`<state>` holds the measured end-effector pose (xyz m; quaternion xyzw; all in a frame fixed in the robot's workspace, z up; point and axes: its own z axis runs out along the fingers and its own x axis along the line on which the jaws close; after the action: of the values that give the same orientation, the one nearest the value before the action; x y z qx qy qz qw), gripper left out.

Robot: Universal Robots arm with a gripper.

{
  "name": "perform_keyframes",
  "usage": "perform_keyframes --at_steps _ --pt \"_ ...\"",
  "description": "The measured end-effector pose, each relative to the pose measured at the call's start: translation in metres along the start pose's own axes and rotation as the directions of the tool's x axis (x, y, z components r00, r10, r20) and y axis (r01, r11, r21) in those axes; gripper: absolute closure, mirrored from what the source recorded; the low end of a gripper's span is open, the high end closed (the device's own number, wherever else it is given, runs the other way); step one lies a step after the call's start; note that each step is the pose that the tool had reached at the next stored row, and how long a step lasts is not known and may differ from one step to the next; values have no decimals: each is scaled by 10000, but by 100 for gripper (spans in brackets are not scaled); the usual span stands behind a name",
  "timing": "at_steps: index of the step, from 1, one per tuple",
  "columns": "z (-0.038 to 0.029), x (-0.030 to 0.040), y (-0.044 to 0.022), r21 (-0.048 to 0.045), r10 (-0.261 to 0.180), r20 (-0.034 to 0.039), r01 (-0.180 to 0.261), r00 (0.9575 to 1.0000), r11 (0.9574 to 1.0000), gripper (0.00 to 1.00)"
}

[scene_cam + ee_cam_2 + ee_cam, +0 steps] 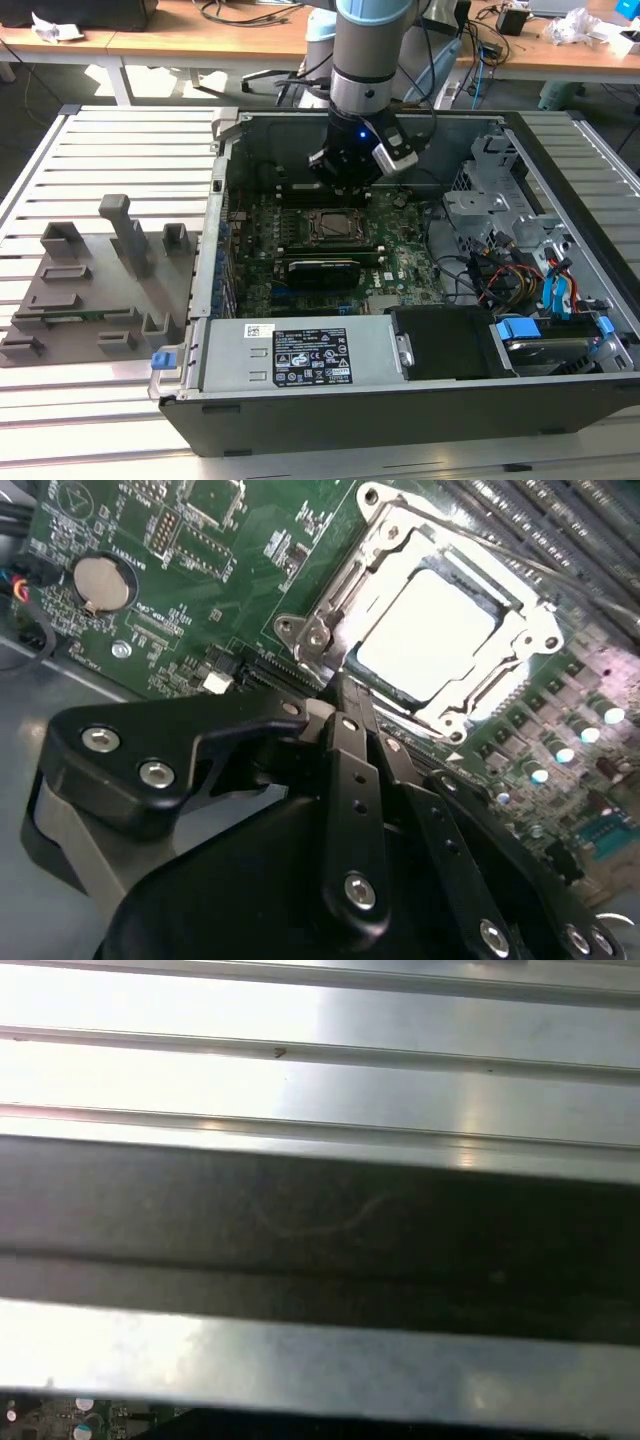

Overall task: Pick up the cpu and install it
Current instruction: 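Install the first cpu locking lever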

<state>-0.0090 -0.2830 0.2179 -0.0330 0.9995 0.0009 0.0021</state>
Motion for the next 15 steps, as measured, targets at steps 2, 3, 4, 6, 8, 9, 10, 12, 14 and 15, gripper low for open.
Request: perform_keyframes --at_steps 2,3,4,6,8,9,10,12,14,15 --pt "-7 0 -3 189 -1 -14 1 10000 9998 89" --pt "-6 0 -8 272 -2 -18 2 10000 9996 89" --pt "-8 1 -15 308 -3 -22 4 10000 9995 89" --pt "-7 3 -36 361 -2 -25 3 10000 9993 89" --pt "-8 5 -65 436 -1 -31 3 10000 9990 89" --pt "-7 5 -71 463 -1 -31 3 10000 9989 89" --pt "-7 6 -77 504 0 -34 1 10000 9987 89" --pt "-10 6 -87 611 -1 -42 4 10000 9981 89" --pt "-16 6 -93 677 -3 -47 6 10000 9977 89" --pt "-26 7 -98 713 0 -48 4 10000 9975 89"
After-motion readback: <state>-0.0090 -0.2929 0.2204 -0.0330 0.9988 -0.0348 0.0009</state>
